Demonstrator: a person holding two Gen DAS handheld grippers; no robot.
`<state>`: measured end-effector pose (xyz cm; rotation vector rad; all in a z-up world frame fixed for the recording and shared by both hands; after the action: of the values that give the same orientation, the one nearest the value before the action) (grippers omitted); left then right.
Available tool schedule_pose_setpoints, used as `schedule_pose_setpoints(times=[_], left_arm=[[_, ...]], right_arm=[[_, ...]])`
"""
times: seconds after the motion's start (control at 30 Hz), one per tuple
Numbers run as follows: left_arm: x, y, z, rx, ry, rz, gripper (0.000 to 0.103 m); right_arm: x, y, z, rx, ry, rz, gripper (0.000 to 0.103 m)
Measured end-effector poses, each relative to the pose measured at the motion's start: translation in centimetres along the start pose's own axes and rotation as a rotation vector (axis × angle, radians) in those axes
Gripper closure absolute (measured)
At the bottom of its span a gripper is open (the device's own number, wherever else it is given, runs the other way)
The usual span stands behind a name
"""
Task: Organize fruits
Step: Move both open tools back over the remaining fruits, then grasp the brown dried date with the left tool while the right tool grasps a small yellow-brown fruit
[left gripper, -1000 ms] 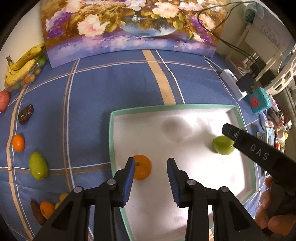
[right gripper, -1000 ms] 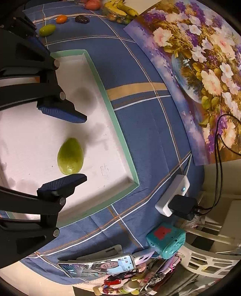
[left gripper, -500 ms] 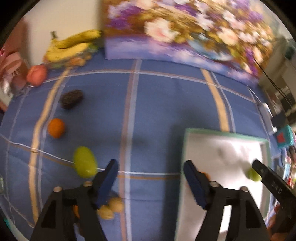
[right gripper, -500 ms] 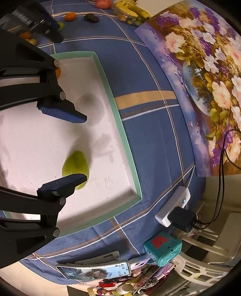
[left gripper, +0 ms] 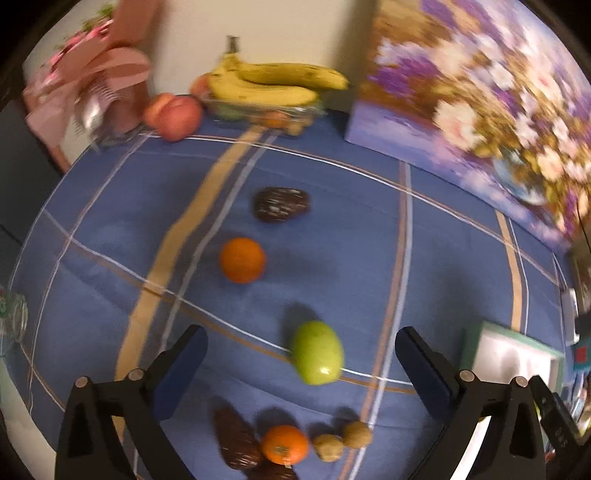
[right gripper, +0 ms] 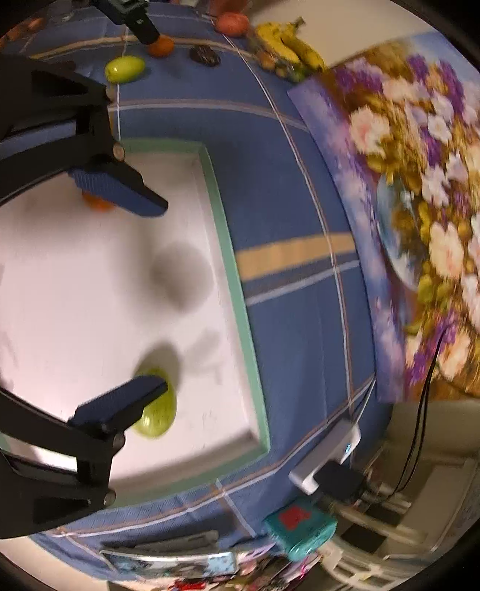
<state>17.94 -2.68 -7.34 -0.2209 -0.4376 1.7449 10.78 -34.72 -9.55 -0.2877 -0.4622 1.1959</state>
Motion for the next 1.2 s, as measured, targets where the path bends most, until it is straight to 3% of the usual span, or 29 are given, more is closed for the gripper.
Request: schedule_pose_setpoints(times=[0.5, 1.0, 1.2], left_arm=[[4.8, 0.2, 1.9, -0.090, 0.050, 0.110, 0.000], [7.4, 2.6, 2.4, -0.092, 0.065, 0.166, 0.000], [8.4, 2.9, 2.3, -0.086, 0.105, 0.204, 0.000]], right_arm=[[6.5, 0.7, 1.5, -0.123, -0.144, 0.127, 0.010], [11.6, 3.6, 2.4, -0.067, -0.321, 0.204, 0.010], [12.7, 4.1, 2.2, -0.033, -0.334, 0.199, 0.010]])
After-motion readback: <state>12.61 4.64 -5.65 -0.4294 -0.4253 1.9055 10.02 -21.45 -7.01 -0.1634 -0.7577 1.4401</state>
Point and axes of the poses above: each gripper's, at about its wrist camera, not at the fingertips, and z roughly against the way its jaws point, x to its left, y to its underside, the point moved 6 cm from there along -z, roughly the way its jaws point, and after that the axes turned 11 degrees about -y, right-handed, at the moved point
